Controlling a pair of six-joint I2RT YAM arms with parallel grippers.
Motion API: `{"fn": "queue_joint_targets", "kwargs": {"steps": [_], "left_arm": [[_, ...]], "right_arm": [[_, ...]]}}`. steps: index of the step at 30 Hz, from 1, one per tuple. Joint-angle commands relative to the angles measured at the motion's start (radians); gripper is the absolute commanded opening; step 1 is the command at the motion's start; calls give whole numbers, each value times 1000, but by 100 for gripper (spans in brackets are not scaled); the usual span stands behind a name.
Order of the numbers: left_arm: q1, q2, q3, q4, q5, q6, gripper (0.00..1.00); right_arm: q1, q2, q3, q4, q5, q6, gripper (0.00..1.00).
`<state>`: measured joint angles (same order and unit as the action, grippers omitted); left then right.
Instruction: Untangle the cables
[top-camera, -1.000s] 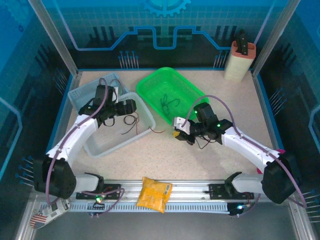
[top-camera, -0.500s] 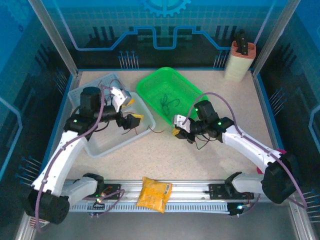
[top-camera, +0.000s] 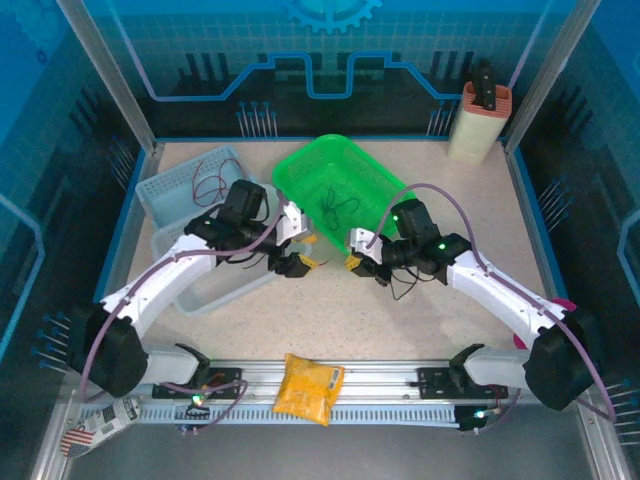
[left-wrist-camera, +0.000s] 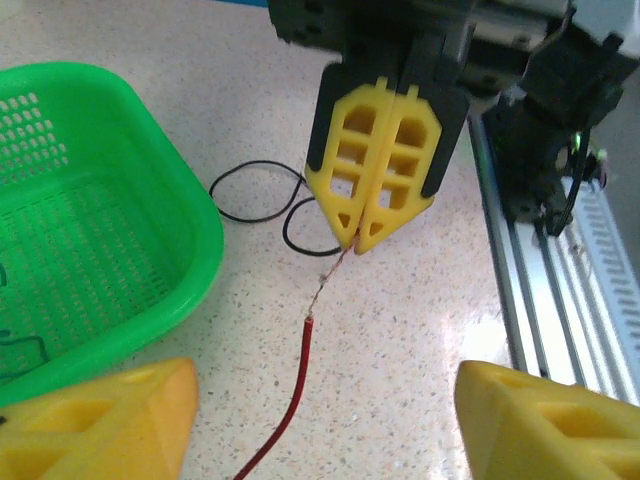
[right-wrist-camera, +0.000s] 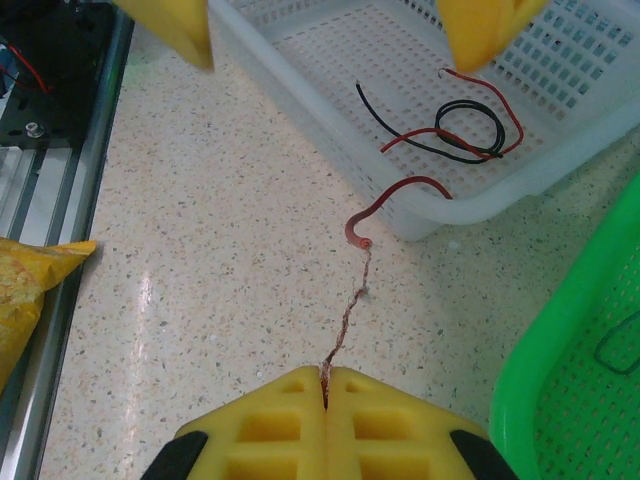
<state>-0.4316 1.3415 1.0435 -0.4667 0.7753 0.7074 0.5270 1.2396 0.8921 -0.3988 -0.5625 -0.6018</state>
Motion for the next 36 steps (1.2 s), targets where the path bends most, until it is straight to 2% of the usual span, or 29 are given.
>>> {"fn": "queue_joint_targets", "kwargs": {"steps": [1,6,11,17,24,26,30,36], "left_arm": [[-30,51,18,0,-4,98,66],[-73,111,18,73,-65,93,60],[-96,133,29,87,-51,114,58],[-105,143,29,101,-71,121,51],[-117,159,38,115,-52,105,37],[-116,162,53,98,-38,96,29],[-116,166,76,61,-16,100,2],[-117,170,98,-42,-19,170,0]], "right_arm": [[-9,-27,28,-33,-38,9,0],[-9,-46,16,-31,-36,24,0],[-9,-45,19,-44,-30,24,0],[-9,-46,22,-45,-36,26,0],[-9,-45,22,-48,-34,24,0],[-9,-42,28,-55,-32,22,0],[-9,-47,23,-53,-29,26,0],[-13,-65,1,-6,-10,55,0]]}}
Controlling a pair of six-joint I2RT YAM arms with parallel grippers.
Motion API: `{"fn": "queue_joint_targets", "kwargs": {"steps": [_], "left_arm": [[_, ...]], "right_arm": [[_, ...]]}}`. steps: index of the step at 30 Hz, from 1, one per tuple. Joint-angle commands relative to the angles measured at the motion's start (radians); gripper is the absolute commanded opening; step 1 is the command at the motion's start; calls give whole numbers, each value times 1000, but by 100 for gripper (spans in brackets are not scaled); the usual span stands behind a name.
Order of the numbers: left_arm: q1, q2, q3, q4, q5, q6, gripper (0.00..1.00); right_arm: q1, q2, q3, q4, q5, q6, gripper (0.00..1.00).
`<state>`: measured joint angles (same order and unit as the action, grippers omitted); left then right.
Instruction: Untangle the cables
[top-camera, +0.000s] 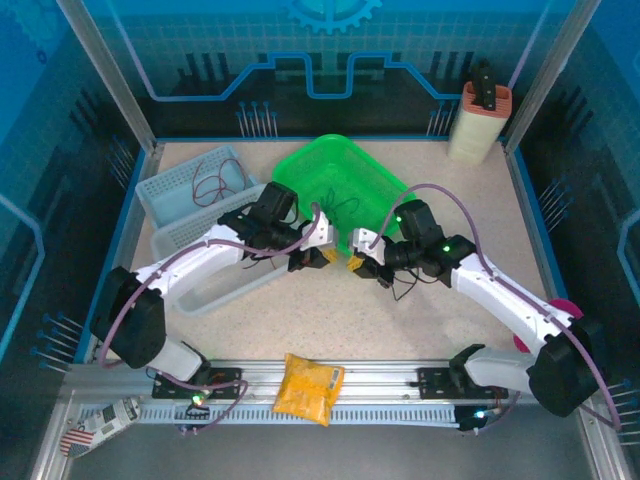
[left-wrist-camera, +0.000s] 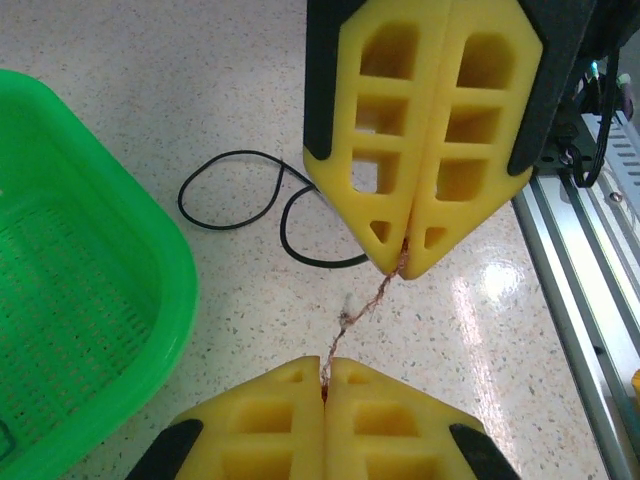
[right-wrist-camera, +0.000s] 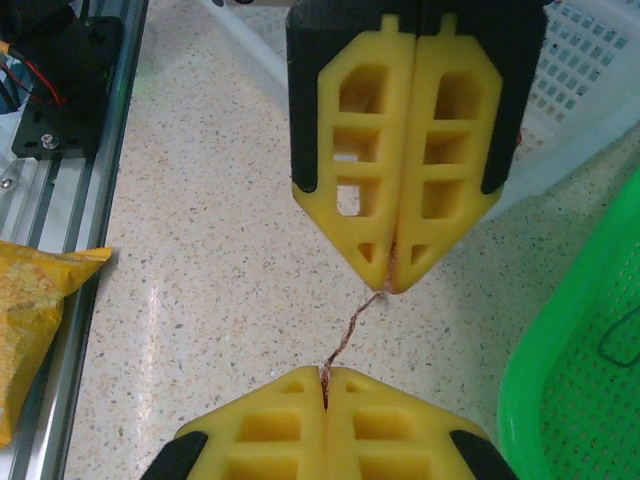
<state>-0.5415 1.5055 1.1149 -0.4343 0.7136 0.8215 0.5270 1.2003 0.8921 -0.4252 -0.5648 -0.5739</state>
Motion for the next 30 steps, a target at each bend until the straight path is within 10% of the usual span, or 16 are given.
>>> {"fn": "queue_joint_targets", "kwargs": {"steps": [1,30], "left_arm": [[-6,4,23,-76,40,60,0],[-7,-18,27,-101,12,69,0]], "right_arm": [[-17,-27,-1,27,-9,34,0],[-157,-149,-97,159,-56,183,0]]}}
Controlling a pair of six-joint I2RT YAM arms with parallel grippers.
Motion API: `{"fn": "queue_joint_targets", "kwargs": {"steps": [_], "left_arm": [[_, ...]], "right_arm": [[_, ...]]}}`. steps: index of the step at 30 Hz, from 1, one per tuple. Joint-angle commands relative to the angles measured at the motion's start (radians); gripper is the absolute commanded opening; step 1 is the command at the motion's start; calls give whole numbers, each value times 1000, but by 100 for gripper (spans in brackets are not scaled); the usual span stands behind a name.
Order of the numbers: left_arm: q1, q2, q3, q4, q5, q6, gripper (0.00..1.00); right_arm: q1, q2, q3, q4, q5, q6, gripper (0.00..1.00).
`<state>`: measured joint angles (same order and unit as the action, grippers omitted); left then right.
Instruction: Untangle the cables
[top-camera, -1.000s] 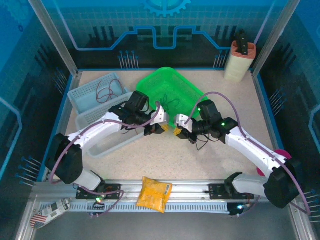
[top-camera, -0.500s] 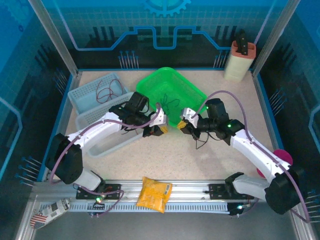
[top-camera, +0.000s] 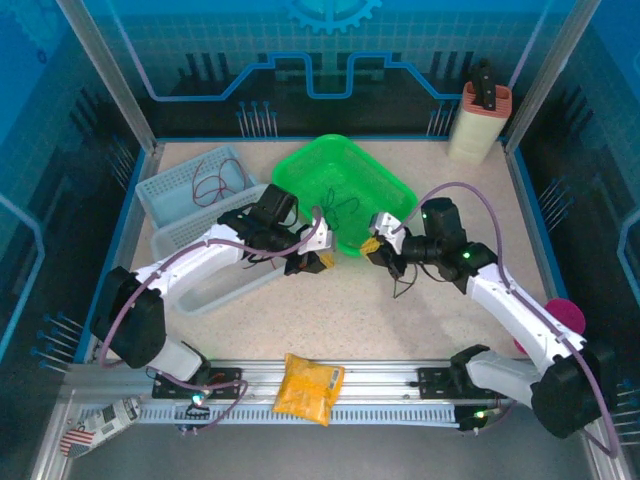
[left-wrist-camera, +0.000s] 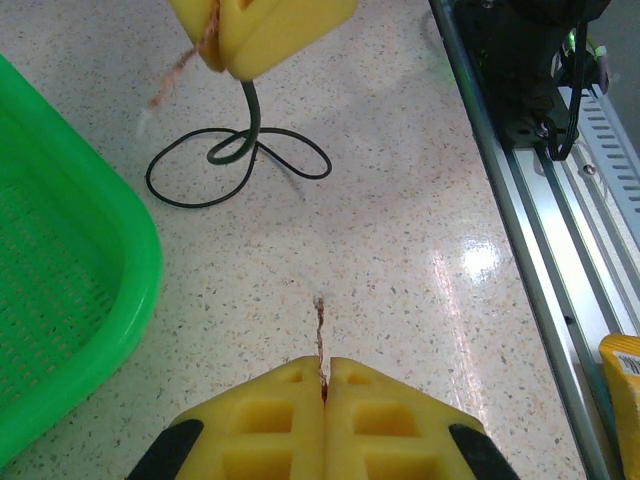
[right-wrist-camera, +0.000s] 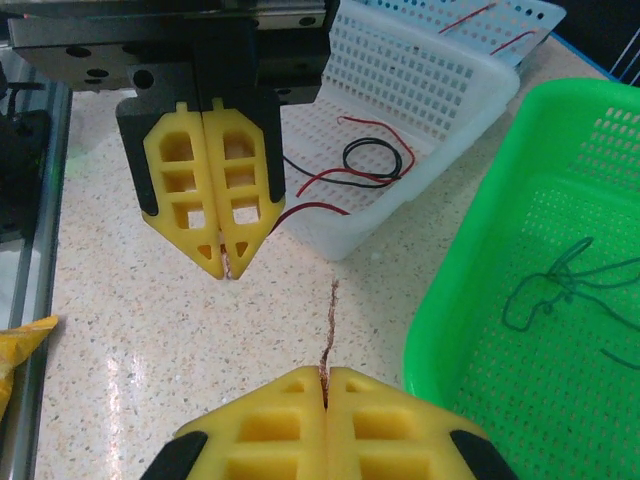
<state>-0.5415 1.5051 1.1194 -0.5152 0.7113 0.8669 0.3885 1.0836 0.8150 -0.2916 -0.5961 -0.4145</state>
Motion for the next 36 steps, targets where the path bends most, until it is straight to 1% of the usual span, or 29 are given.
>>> {"fn": "queue_joint_targets", "kwargs": {"steps": [1,8,12,13,15,17,19,22,25,27,30,33,36], "left_arm": [[-7,-19,23,-20,14,24,0],[-7,-29,21,-16,11,20,0],[-7,-33,20,-9,1,13,0],[-5,-35,20,1,-6,1,0],[9,-36,33,48,-37,-101,0],[37,-51,52,61,-50,-142,0],[76,-109,36,143,-89,-208,0],[184,-196,39,260,-113,-345,0],[253,-263,68,309,-209,-386,0],[306,-289,102,335,-228,-431,0],[363,-303,164,360,-244,-489,0],[412,-278,264,356,-237,-568,0],[435,-243,374,336,-279,-577,0]], "right_arm": [[-23,-40,-24,28,-26,27,0],[-75,-92,-75,109,-47,104,0],[-79,-93,-77,105,-37,106,0],[-79,-90,-76,101,-23,109,0],[-77,-79,-68,78,21,114,0],[-78,-73,-67,60,44,114,0],[-76,-81,-87,72,52,121,0],[-76,-94,-119,105,64,137,0],[-76,-83,-132,115,71,140,0],[-76,-65,-131,121,74,141,0],[-76,-47,-131,138,76,145,0],[-76,-33,-127,150,79,148,0],[-76,-31,-132,157,73,152,0]]}}
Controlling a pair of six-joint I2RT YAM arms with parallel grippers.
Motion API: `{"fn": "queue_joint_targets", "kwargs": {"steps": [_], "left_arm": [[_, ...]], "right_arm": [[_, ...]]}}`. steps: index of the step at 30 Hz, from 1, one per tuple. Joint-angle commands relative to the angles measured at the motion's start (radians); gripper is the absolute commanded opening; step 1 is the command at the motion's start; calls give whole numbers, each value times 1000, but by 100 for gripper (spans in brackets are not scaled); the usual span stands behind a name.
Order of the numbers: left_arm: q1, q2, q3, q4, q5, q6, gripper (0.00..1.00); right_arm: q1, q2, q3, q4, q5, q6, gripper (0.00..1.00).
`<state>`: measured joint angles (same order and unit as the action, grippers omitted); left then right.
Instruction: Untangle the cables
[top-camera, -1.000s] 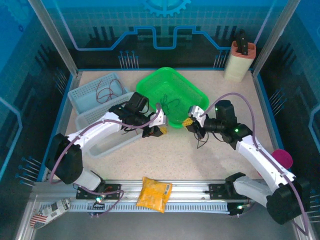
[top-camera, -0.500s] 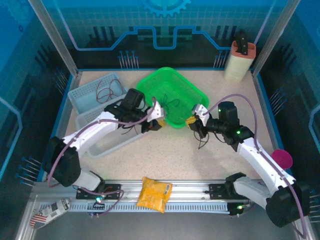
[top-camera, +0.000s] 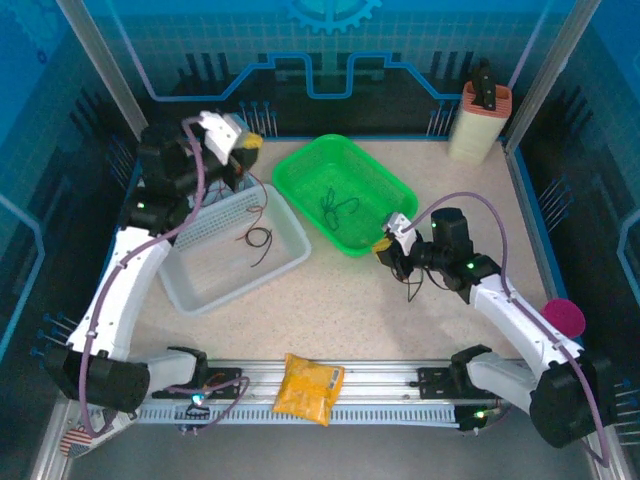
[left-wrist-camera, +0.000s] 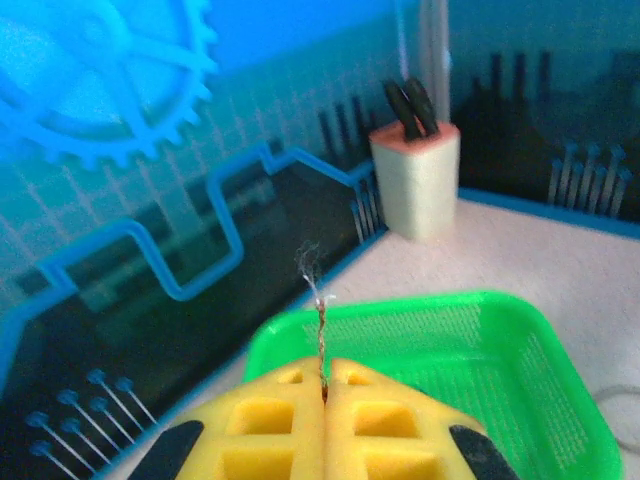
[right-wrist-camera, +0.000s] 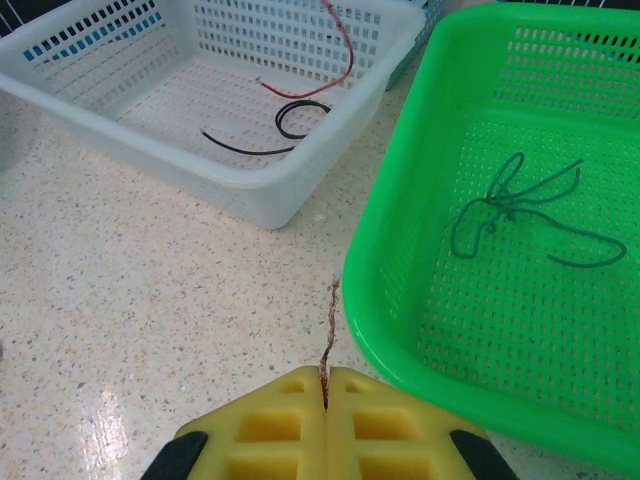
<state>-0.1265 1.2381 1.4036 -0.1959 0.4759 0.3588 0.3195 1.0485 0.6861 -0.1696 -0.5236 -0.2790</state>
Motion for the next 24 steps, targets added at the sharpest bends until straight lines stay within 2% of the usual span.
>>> {"fn": "queue_joint_targets", "kwargs": {"steps": [1,5,9,10,17,24], "left_arm": [[23,32,121,17,-72,-70,0],[34,75,214,66,-242,-77,0],[34,116,253,222,-540,-155,0],[35,128,262,255,-579,-156,0],[48,257,393,410,-780,-55,0],[96,448,598,490,-846,118,0]], "right_arm": [[-6,2,-6,40,2,19,0],[-7,-12,-24,54,2,31,0],[-7,-21,-29,52,2,36,0],[-7,-24,-29,49,2,37,0],[-7,-33,-28,35,4,46,0],[-2,-50,-16,-1,2,43,0]]}}
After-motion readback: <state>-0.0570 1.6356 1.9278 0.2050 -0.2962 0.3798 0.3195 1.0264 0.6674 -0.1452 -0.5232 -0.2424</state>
